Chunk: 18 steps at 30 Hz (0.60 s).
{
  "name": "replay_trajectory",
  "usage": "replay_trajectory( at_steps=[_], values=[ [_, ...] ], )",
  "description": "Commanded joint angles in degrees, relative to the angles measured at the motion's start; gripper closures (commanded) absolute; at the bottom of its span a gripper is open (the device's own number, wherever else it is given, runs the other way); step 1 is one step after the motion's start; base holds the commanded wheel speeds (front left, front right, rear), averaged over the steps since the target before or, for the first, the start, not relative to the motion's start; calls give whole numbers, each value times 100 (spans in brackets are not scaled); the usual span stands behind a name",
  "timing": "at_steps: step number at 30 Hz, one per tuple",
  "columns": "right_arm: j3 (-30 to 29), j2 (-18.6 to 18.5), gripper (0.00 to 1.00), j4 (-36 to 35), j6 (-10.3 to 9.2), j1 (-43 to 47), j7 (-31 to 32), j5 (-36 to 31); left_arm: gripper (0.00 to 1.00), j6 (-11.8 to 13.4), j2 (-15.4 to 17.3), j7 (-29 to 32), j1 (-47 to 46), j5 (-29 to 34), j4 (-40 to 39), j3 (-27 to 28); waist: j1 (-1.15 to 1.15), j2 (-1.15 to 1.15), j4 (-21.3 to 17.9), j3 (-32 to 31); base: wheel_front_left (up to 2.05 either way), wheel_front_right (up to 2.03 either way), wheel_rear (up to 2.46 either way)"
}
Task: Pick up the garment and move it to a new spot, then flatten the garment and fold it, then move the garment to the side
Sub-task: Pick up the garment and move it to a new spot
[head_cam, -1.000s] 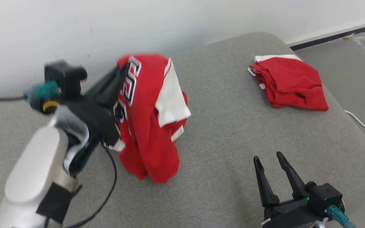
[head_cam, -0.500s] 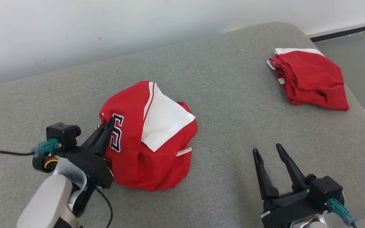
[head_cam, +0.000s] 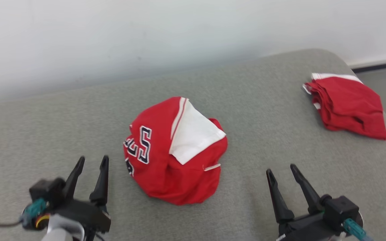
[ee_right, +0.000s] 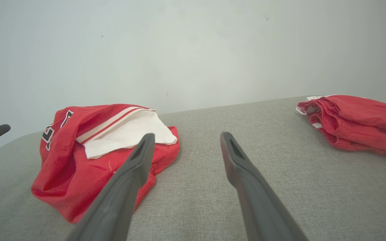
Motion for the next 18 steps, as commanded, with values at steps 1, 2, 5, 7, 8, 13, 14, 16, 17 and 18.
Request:
replay_trajectory(
  at_steps=[1, 2, 5, 7, 8, 13, 14, 16, 17, 18],
  values=[
    [12, -21, 0, 23, -7, 95, -4, 35, 0, 48, 30, -64, 168, 24, -71, 43, 0, 0, 277, -269, 0, 0, 0],
    [11, -26, 0, 21, -7, 108, -4, 39, 0, 109, 49, -102, 285, 45, -168, 84, 0, 0, 334, -309, 0, 0, 0],
    [10, -24, 0, 54, -7, 180, -4, 33, 0, 360, 99, -198, 791, 263, -653, 219, 0, 0, 521, -460, 0, 0, 0],
    [-16, -17, 0, 54, -7, 231, -4, 24, 0, 439, 120, -225, 1070, 340, -885, 325, 0, 0, 585, -532, 0, 0, 0],
    [-37, -11, 0, 44, -7, 268, -4, 29, 0, 480, 84, -233, 1220, 383, -1027, 383, 0, 0, 610, -568, 0, 0, 0],
    [-186, 8, 0, -28, -7, 427, -4, -5, 0, 637, -79, -231, 1994, 954, -1799, 767, 0, 0, 713, -717, 0, 0, 0],
    [-217, 11, 0, -39, -7, 472, -4, -17, 0, 670, -113, -231, 2126, 1108, -1934, 805, 0, 0, 727, -749, 0, 0, 0],
    [-264, 15, 0, -52, -7, 560, -4, -37, 0, 717, -260, -232, 2401, 1366, -2253, 910, 0, 0, 746, -810, 0, 0, 0],
    [-293, 14, 0, -61, -7, 596, -4, -50, 0, 749, -308, -232, 2548, 1484, -2392, 933, 0, 0, 750, -837, 0, 0, 0],
    [-317, 23, 0, -75, -7, 635, -4, -54, 0, 759, -364, -232, 2678, 1582, -2515, 963, 0, 0, 757, -862, 0, 0, 0]
  ],
)
